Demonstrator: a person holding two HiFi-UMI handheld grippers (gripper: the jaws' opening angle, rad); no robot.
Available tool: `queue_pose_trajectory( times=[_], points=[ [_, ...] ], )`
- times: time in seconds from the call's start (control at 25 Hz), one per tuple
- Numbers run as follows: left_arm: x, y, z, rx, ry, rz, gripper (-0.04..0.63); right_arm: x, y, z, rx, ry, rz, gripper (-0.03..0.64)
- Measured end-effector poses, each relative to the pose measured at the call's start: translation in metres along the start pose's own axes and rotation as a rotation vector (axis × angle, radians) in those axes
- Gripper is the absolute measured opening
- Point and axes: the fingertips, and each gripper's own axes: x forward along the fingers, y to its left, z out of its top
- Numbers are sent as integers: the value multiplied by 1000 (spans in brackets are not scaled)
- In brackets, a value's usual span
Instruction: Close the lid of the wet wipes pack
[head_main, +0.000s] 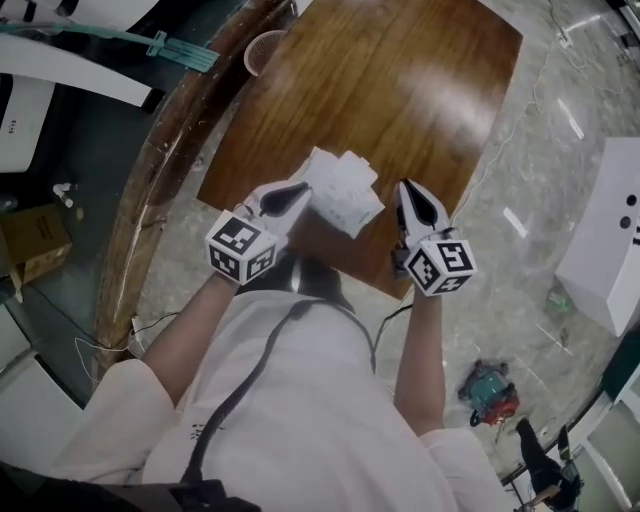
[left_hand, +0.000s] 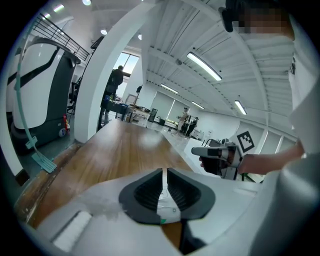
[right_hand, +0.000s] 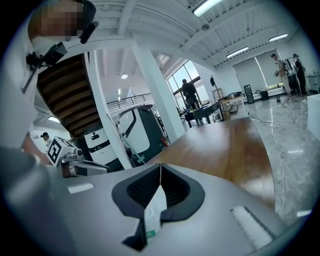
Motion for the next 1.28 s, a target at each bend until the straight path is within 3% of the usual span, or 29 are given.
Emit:
queue_pose_trajectory(
  times=[0.56,0.96,1.2,1.28],
  points=[
    [24,-7,-58,57,105,-20,26,28,-12,-68,91,121,46,87],
    [38,-4,-80,41,156,-31,41,52,-20,-98,148,217,130,231],
    [40,-2,-89,31,170,-27,12,60,-23,-102,154,246,148,239],
    [40,0,-88,30,167,-24,12,61,-27,-96,171,221,142,195]
  ],
)
